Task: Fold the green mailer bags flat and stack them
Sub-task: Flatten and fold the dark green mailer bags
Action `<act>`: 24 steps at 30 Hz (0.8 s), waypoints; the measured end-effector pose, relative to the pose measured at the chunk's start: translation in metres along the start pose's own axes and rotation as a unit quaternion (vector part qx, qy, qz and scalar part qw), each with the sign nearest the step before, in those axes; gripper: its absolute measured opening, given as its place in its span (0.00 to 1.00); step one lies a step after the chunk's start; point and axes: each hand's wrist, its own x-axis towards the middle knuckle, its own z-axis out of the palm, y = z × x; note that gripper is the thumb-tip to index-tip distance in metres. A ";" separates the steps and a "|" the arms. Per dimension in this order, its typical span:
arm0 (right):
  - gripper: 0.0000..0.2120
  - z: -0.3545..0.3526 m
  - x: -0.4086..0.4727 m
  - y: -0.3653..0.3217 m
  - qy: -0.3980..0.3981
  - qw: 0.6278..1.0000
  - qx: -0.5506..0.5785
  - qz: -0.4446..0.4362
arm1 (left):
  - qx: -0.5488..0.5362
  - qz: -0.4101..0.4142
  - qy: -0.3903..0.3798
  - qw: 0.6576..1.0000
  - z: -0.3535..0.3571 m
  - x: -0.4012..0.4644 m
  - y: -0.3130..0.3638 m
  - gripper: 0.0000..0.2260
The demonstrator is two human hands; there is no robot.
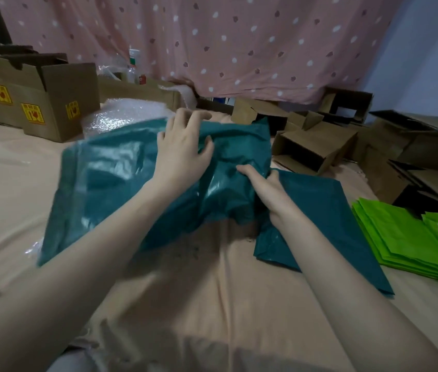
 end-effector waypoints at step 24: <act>0.22 -0.013 -0.044 -0.021 -0.082 0.938 0.324 -0.088 | -0.453 -0.151 -0.118 0.871 -0.022 -0.013 0.087 0.20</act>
